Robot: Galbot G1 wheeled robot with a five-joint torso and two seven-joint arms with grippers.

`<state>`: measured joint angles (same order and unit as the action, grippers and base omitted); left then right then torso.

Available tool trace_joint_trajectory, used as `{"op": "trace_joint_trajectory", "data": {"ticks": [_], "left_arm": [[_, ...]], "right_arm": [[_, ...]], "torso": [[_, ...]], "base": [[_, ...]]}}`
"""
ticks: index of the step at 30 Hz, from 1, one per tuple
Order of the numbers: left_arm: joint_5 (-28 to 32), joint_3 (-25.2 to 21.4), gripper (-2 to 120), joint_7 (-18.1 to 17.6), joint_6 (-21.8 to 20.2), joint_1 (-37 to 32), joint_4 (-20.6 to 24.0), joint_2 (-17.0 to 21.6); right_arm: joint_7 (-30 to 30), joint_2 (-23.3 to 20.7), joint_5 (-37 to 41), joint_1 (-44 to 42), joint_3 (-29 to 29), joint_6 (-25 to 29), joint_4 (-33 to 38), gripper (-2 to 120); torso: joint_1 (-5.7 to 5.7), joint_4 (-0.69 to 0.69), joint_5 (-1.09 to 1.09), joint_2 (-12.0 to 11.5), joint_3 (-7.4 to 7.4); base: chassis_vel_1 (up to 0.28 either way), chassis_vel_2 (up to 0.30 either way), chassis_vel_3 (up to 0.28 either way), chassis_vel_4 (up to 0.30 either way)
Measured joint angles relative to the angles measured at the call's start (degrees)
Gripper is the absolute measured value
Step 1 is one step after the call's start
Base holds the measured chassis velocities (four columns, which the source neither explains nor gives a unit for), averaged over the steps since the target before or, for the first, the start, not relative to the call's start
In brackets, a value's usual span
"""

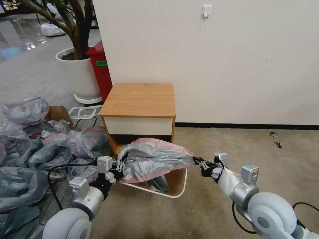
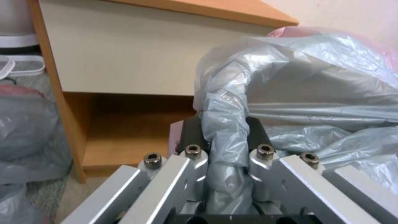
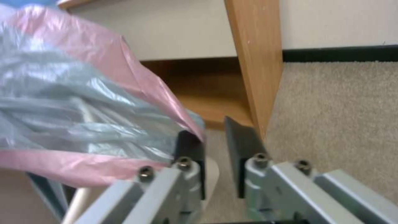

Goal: Pick up the garbage bag from the table and place it over the trash can.

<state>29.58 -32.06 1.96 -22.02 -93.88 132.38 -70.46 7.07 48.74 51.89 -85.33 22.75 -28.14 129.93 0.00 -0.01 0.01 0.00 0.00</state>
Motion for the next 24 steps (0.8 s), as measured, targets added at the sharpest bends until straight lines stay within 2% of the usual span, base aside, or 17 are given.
{"op": "trace_joint_trajectory", "data": {"ticks": [2,4,5,6,7,10,15,16,18,19,21,24], "left_arm": [[0.2,-0.2,7,0.1,0.2,0.0,0.0,-0.1],[0.3,-0.2,7,0.1,0.2,0.0,0.0,-0.1],[0.7,-0.3,7,0.1,0.3,0.0,-0.3,-0.3],[0.9,-0.3,7,0.1,0.4,0.0,-0.4,-0.4],[0.9,-0.3,7,0.1,0.4,0.0,-0.4,-0.4],[3.9,-0.3,7,-0.1,0.3,0.3,-0.4,-0.7],[8.1,-0.8,7,-1.3,-0.9,1.2,-0.6,-1.0],[8.1,-0.8,7,-1.3,-0.9,1.2,-0.6,-1.0],[9.1,-1.3,7,-1.7,-1.4,1.5,-1.1,-1.0],[9.1,-1.3,7,-1.7,-1.4,1.5,-1.1,-1.0],[9.2,-1.4,7,-1.8,-1.5,1.4,-1.6,-0.8],[9.2,-1.5,7,-1.9,-1.5,1.4,-2.2,-0.8]], "right_arm": [[-0.9,-0.8,0.5,-0.2,1.0,-2.3,0.6,27],[-1.0,-0.9,0.5,-0.2,1.1,-2.5,0.7,27],[-1.5,-1.3,1.0,-0.7,2.1,-4.0,1.3,36],[-1.5,-1.3,1.1,-0.9,2.5,-4.6,1.5,42],[-1.5,-1.3,1.1,-0.9,2.5,-4.6,1.5,42],[-1.8,-1.3,0.6,-1.8,3.4,-6.0,1.6,55],[-1.9,-0.6,-1.3,-3.1,4.1,-6.4,1.6,73],[-1.9,-0.6,-1.3,-3.1,4.1,-6.4,1.6,73],[-1.6,0.6,-1.9,-3.3,4.9,-4.6,1.6,85],[-1.6,0.6,-1.9,-3.3,4.9,-4.6,1.6,85],[-0.4,2.3,-1.8,-2.8,6.1,-3.2,2.4,94],[0.8,3.8,-1.0,-3.0,7.0,-3.0,3.8,99]], "torso": [[0.0,0.01,0.0,0.0,0.0],[0.0,0.01,0.0,0.0,0.0],[0.0,0.01,0.0,0.0,0.0],[0.0,0.01,-0.01,0.0,0.0],[0.0,0.01,-0.01,0.0,0.0],[0.0,0.01,-0.01,0.0,0.0],[0.0,0.0,-0.01,0.0,0.0],[0.0,0.0,-0.01,0.0,0.0],[0.0,0.0,-0.01,0.0,0.0],[0.0,0.0,-0.01,0.0,0.0],[0.0,0.01,0.0,0.0,0.0],[0.0,0.01,-0.01,0.0,0.0]], "base": [[0.0,0.0,0.0,0.0],[0.0,0.0,0.0,0.0],[0.0,0.0,0.0,0.0],[0.0,0.0,0.0,0.0],[0.0,0.0,0.0,0.0],[0.0,0.0,0.0,0.0],[0.0,0.0,0.0,0.0],[0.0,0.0,0.0,0.0],[0.0,0.0,0.0,0.0],[0.0,0.0,0.0,0.0],[0.0,0.0,0.0,0.0],[0.0,0.0,0.0,0.0]]}}
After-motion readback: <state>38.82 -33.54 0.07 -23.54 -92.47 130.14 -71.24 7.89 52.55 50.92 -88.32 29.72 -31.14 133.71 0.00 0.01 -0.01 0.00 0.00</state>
